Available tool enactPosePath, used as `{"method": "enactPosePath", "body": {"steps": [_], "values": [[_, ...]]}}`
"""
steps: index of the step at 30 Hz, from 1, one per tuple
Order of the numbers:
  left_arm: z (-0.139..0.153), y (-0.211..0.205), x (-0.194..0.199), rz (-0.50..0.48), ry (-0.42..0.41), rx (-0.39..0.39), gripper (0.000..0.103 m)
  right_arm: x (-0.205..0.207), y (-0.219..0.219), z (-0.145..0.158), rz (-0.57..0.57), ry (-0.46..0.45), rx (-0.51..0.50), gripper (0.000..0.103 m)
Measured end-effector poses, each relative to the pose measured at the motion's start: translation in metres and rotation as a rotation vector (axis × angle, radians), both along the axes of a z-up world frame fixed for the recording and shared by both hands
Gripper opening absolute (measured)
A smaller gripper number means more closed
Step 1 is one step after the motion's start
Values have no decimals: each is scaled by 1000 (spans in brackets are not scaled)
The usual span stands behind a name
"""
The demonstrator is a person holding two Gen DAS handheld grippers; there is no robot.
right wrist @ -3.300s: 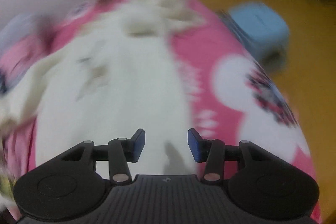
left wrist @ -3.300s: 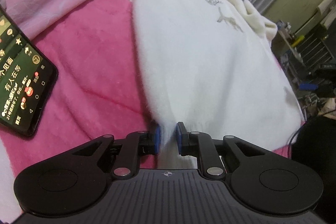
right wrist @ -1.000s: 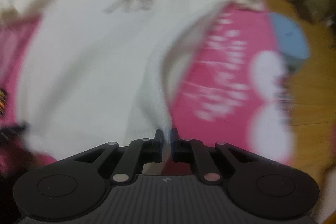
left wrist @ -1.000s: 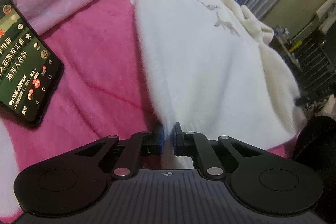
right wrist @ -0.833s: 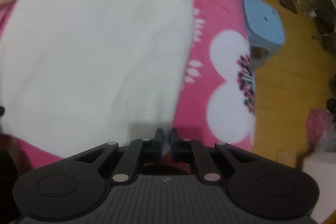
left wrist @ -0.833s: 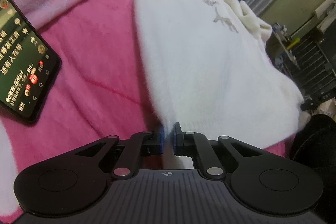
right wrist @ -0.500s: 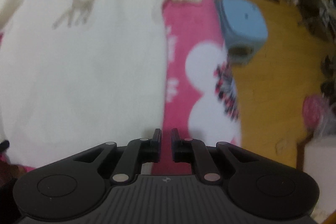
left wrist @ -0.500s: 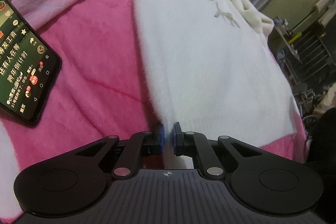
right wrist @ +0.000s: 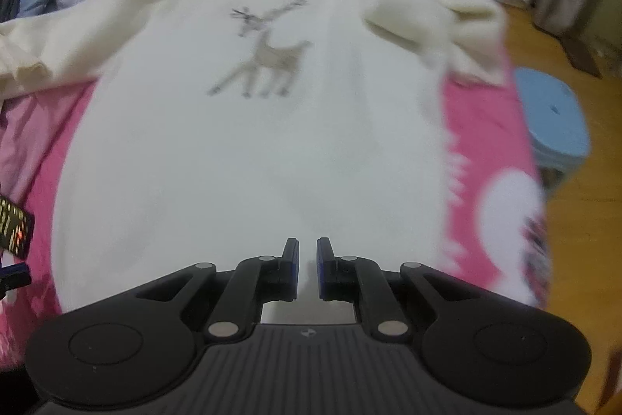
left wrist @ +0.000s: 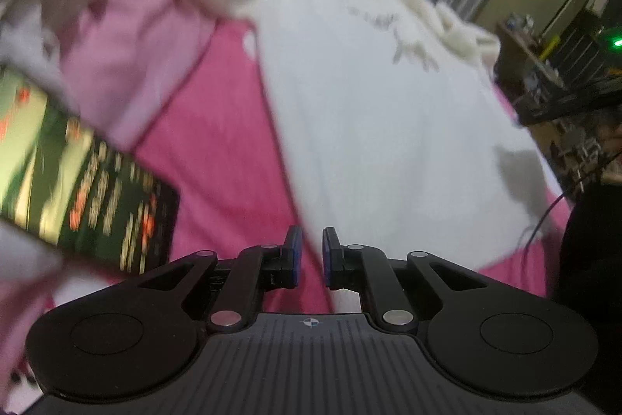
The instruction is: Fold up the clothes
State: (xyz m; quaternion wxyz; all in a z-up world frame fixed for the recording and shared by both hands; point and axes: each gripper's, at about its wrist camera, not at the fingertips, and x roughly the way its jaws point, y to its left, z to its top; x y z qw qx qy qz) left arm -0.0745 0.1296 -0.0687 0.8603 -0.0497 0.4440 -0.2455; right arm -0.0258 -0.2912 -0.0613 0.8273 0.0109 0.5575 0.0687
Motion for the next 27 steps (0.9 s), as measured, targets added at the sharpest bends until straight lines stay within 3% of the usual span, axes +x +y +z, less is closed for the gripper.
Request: {"method": "enactPosePath", "body": {"steps": [2, 5, 8, 11, 15, 19, 23, 27], "values": [[3, -16, 13, -15, -53, 8, 11, 18, 11, -13, 10, -51, 16, 10], [-12, -49, 40, -63, -64, 52, 12, 41, 18, -34, 7, -108, 22, 10], [-34, -66, 57, -89, 2, 162, 13, 45, -5, -55, -3, -69, -3, 8], [-30, -58, 54, -118, 26, 166, 13, 32, -53, -53, -55, -21, 18, 4], [-13, -56, 60, -140, 49, 159, 14, 26, -88, -34, -164, 20, 49, 8], [3, -79, 93, -139, -18, 135, 15, 54, -70, -11, -115, -163, 53, 8], [5, -112, 143, -60, -102, 122, 15, 105, -39, -22, -109, -264, 100, 8], [-8, -130, 193, 42, -177, 144, 15, 143, -34, -46, -131, -304, 62, 8]]}}
